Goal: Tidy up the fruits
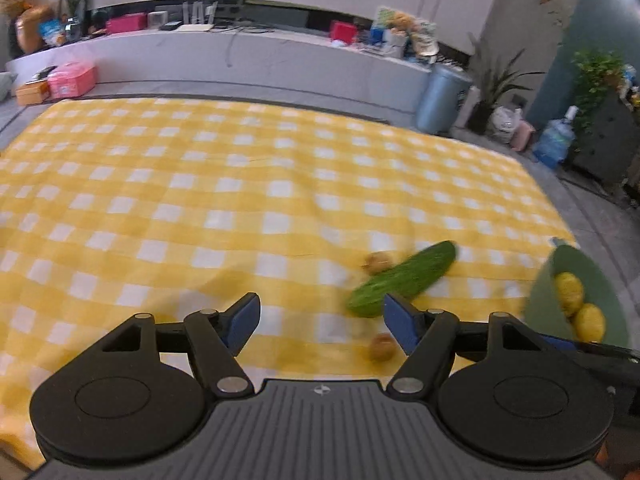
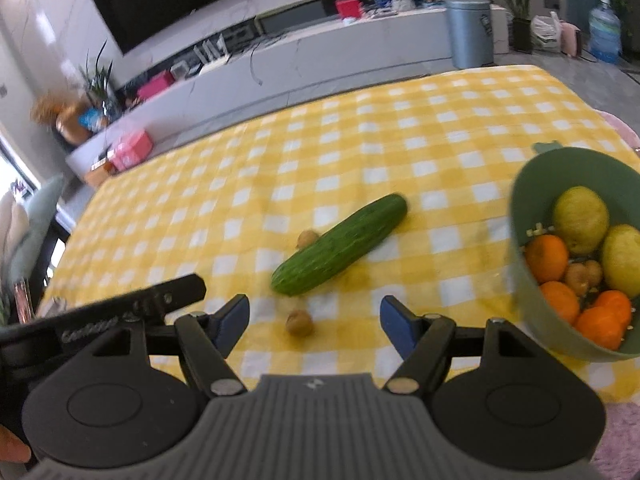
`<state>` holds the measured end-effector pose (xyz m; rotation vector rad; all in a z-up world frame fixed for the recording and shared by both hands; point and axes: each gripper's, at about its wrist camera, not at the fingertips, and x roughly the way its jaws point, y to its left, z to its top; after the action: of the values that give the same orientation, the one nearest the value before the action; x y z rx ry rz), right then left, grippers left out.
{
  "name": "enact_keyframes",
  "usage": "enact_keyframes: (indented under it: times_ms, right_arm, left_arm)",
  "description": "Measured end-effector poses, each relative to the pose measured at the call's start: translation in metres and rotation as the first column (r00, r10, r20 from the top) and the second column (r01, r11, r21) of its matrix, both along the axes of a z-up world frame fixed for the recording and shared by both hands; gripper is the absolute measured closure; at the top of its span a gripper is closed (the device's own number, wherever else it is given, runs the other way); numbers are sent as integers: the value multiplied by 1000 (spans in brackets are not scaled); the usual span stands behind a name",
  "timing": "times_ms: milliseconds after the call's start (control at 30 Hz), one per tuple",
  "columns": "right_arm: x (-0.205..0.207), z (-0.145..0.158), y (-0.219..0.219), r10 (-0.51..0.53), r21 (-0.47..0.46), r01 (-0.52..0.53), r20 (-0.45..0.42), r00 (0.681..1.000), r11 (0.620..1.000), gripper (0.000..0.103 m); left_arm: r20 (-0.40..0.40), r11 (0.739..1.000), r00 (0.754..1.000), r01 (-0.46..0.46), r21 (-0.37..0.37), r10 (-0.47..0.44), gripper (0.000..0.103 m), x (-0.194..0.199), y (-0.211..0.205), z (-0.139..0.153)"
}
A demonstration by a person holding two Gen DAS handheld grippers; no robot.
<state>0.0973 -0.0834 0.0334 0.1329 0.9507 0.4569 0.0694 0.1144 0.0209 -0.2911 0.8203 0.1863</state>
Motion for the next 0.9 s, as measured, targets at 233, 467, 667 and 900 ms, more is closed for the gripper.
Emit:
enact_keyframes:
  times_ms: [233,467,667,900]
  right_arm:
    - [1,-18,29,51,-28,-50,27,998,998,51]
    - [19,-47,42,-2,-37,1,-27,1000,999,75]
    - [34,-62,55,-19,-89,14,-65,998,996,75]
    - [36,-75,73,27,-163,-39,-71,997,986,74]
  left_arm:
    - [-47,999,998,-38,-9,38,22,2,25,-20]
    - [-113,995,991,-73,-68,65,22,10,47,-42]
    - [-137,991,989,-72,-113,56,22,15,55,-52]
    - [-158,988,986,-64,-139,42,22,19,53,-60]
